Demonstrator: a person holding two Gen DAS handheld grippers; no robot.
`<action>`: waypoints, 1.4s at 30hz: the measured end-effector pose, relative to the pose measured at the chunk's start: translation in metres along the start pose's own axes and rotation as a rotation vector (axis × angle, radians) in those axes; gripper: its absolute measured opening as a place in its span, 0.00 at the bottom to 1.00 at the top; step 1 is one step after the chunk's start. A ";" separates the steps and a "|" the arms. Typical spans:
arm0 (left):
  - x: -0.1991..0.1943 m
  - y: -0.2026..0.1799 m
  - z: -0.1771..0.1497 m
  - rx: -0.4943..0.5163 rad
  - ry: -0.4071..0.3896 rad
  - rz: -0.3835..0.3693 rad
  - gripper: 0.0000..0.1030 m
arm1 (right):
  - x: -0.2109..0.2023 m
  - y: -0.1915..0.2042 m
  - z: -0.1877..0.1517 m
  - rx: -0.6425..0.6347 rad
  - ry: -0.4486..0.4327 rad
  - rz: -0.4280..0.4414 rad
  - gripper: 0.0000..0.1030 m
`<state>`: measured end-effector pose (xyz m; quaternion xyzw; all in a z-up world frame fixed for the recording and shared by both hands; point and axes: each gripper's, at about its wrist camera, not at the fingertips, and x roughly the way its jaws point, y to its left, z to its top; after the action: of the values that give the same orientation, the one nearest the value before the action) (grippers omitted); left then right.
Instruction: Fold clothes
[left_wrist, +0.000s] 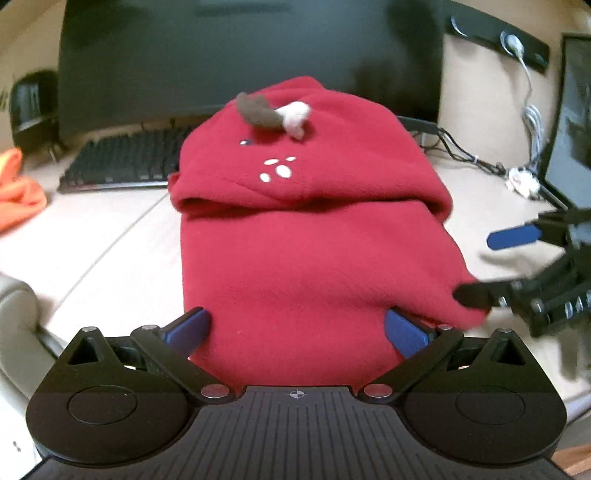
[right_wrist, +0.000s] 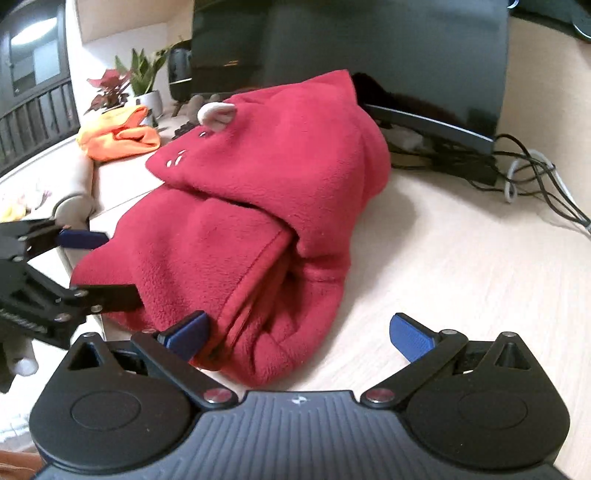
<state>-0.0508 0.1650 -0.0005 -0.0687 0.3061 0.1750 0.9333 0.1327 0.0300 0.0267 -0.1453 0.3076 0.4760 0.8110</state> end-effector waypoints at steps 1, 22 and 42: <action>-0.007 0.002 -0.002 -0.026 -0.010 -0.004 1.00 | -0.004 0.000 -0.001 0.012 -0.016 -0.003 1.00; -0.098 -0.055 -0.104 -0.124 -0.174 0.096 1.00 | -0.103 0.046 -0.118 0.023 -0.262 -0.109 1.00; -0.103 -0.063 -0.101 -0.098 -0.198 0.096 1.00 | -0.104 0.043 -0.121 0.044 -0.270 -0.101 1.00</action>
<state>-0.1598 0.0536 -0.0188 -0.0820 0.2063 0.2402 0.9450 0.0147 -0.0835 0.0022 -0.0774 0.1982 0.4428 0.8710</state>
